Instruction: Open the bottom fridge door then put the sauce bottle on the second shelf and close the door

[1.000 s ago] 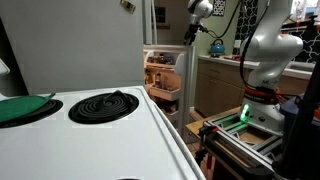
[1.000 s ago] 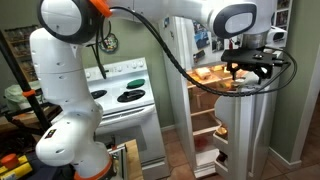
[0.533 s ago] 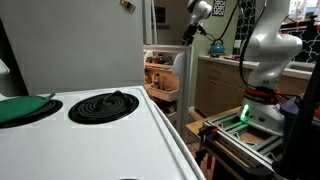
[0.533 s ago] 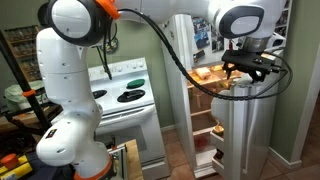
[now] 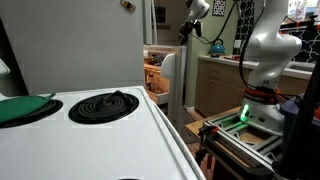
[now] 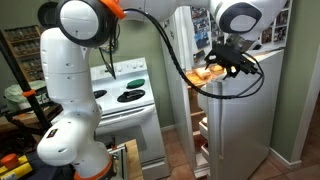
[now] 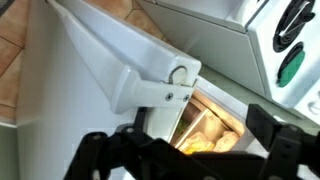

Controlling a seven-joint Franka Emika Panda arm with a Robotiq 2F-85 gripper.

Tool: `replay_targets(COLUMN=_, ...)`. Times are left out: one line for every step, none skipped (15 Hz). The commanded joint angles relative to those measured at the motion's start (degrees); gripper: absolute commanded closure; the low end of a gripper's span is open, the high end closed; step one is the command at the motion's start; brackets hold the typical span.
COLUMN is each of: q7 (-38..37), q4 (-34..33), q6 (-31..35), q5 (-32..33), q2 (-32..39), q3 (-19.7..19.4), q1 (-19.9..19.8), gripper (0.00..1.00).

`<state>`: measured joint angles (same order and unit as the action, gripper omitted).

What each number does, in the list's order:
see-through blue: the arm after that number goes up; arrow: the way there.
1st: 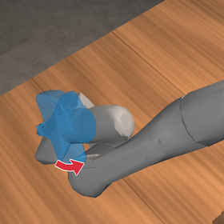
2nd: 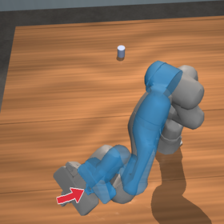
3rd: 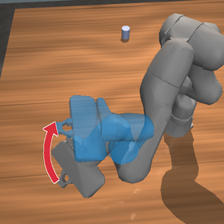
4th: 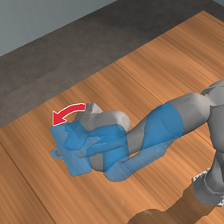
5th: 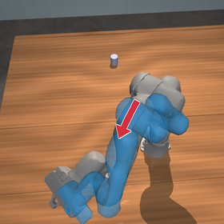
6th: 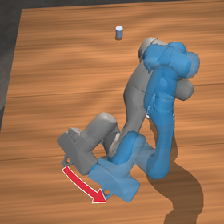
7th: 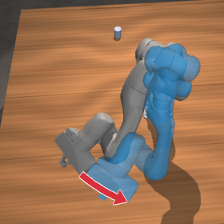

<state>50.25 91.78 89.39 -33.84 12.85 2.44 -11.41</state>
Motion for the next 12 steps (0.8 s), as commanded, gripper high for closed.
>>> replay_targets(q7=1.4, q4=-2.2, q6=-9.6, q5=-5.8, q2=2.0, q3=-0.8, q1=0.1, gripper=0.0)
replay_targets(q7=1.7, q4=-2.6, q6=-10.8, q5=-7.7, q2=2.3, q3=-0.9, q1=0.0, gripper=0.0)
replay_targets(q7=2.0, q4=-2.7, q6=-11.9, q5=-9.0, q2=2.3, q3=-1.1, q1=0.1, gripper=0.0)
replay_targets(q7=2.5, q4=-2.5, q6=-12.1, q5=-9.9, q2=2.2, q3=-1.4, q1=0.2, gripper=0.0)
replay_targets(q7=3.4, q4=-1.8, q6=-9.2, q5=-10.1, q2=1.7, q3=-1.9, q1=0.5, gripper=0.0)
replay_targets(q7=3.1, q4=-1.8, q6=-6.7, q5=-10.2, q2=1.5, q3=-2.5, q1=0.8, gripper=0.0)
replay_targets(q7=2.2, q4=-2.1, q6=-9.2, q5=-9.0, q2=1.6, q3=-2.3, q1=1.3, gripper=0.0)
replay_targets(q7=2.3, q4=-2.1, q6=-8.3, q5=-9.2, q2=1.6, q3=-2.5, q1=1.2, gripper=0.0)
replay_targets(q7=2.4, q4=-2.1, q6=-7.8, q5=-9.3, q2=1.6, q3=-2.7, q1=1.1, gripper=0.0)
replay_targets(q7=2.5, q4=-2.1, q6=-7.8, q5=-9.4, q2=1.6, q3=-2.8, q1=1.1, gripper=0.0)
replay_targets(q7=2.5, q4=-2.1, q6=-7.8, q5=-9.5, q2=1.6, q3=-2.9, q1=1.1, gripper=0.0)
replay_targets(q7=2.5, q4=-2.1, q6=-7.8, q5=-9.5, q2=1.6, q3=-2.9, q1=1.1, gripper=0.0)
